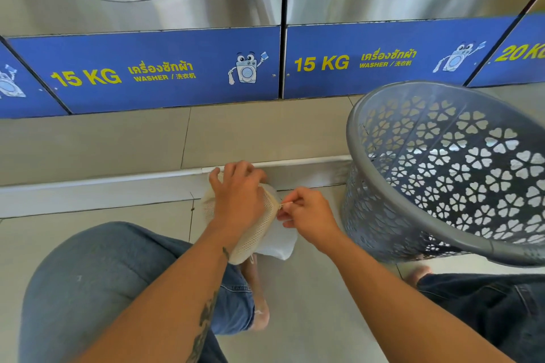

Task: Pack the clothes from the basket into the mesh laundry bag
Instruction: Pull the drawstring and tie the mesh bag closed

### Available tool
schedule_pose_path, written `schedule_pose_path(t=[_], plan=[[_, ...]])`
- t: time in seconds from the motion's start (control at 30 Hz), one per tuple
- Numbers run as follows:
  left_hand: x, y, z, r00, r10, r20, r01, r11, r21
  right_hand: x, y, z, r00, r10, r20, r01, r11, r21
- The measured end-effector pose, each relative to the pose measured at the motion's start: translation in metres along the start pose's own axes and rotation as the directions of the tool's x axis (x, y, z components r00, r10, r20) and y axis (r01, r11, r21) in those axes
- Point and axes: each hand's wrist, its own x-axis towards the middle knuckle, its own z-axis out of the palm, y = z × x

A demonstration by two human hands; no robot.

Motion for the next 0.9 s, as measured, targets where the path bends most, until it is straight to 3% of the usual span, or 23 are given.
schedule_pose_path(t=[0.07, 0.13, 0.23, 0.3, 0.4, 0.53, 0.7, 0.9], plan=[[-0.001, 0.005, -0.008, 0.999, 0.024, -0.046, -0.026, 0.998, -0.055, -0.003, -0.007, -0.001, 1.000, 0.026, 0.001, -0.025, 0.991, 0.133], [-0.002, 0.008, -0.015, 1.000, -0.004, -0.016, 0.001, 0.976, -0.216, -0.005, -0.013, -0.002, 0.998, 0.061, -0.012, -0.055, 0.961, 0.271], [-0.002, 0.010, -0.021, 0.955, -0.031, 0.294, 0.190, 0.828, -0.527, -0.005, -0.014, -0.005, 0.992, 0.125, -0.009, -0.111, 0.913, 0.392], [-0.003, 0.008, -0.021, 0.874, 0.062, 0.481, 0.243, 0.803, -0.544, -0.007, -0.009, -0.009, 0.992, 0.127, 0.012, -0.123, 0.927, 0.354], [-0.011, 0.010, -0.008, 0.777, 0.146, 0.613, 0.157, 0.897, -0.413, -0.015, 0.008, -0.014, 0.988, 0.154, -0.001, -0.151, 0.968, 0.199], [-0.022, 0.018, 0.011, 0.832, 0.131, 0.539, 0.064, 0.943, -0.328, -0.026, 0.026, -0.012, 0.987, 0.162, -0.006, -0.160, 0.980, 0.121], [-0.015, 0.026, 0.019, 0.885, -0.008, 0.465, 0.226, 0.881, -0.416, -0.029, 0.025, -0.014, 0.999, 0.035, -0.034, -0.038, 0.995, -0.097], [-0.009, 0.028, 0.022, 0.849, -0.084, 0.522, 0.361, 0.813, -0.457, -0.042, 0.037, 0.004, 1.000, 0.020, -0.001, -0.020, 0.992, -0.126]])
